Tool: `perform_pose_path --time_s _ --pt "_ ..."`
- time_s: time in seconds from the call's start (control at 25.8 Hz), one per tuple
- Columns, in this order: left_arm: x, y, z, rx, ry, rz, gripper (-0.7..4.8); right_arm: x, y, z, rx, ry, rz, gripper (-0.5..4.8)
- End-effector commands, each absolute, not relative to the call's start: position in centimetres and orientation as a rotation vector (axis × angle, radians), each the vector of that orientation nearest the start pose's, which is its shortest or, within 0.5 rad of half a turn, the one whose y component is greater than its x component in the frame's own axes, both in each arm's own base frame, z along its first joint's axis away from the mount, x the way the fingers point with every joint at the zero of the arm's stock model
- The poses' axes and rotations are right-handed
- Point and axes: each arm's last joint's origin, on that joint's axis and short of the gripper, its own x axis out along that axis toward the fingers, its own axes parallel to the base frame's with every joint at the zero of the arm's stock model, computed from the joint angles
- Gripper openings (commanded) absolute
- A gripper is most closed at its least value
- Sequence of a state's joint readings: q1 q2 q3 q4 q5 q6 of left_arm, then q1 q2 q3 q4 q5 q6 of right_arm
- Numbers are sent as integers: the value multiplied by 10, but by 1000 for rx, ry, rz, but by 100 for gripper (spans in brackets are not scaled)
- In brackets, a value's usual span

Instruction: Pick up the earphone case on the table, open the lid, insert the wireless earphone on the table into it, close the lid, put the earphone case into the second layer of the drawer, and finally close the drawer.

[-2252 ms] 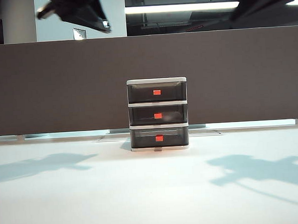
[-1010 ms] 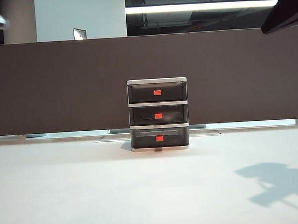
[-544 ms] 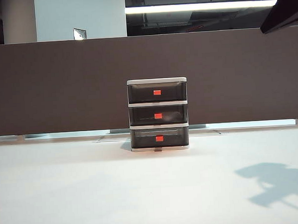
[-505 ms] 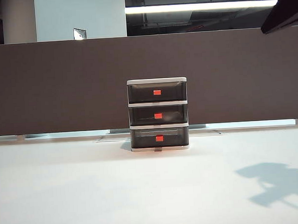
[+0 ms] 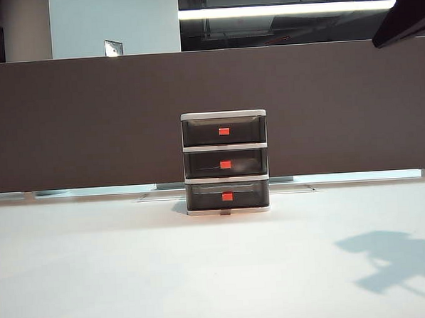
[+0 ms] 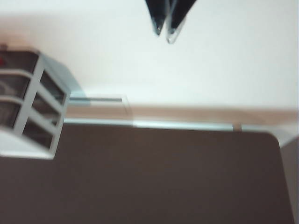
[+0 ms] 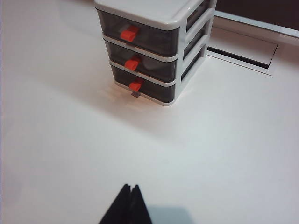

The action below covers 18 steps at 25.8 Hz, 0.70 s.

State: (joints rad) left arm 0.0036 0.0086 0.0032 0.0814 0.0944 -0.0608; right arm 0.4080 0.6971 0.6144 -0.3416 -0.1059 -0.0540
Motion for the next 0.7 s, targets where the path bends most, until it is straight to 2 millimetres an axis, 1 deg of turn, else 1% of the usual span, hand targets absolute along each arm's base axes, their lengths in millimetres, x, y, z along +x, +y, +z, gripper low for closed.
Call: perform_pose_path --time_s 0.04,0.31,0.39,0.47,0.7 --pt "97 -2 173 -48 -92 -94 -6 141 64 276 -118 387 520 -1" --pt "98 -2 169 -48 -47 -93 -6 141 64 276 -118 386 520 -1" --pt "98 -2 169 -27 -47 -93 -6 141 64 276 -118 386 520 -1" --pt "98 -2 169 34 -50 -91 -6 141 64 276 -118 386 520 -1" --pt "98 -2 169 35 -51 -91 -6 141 64 276 -118 386 520 -1"
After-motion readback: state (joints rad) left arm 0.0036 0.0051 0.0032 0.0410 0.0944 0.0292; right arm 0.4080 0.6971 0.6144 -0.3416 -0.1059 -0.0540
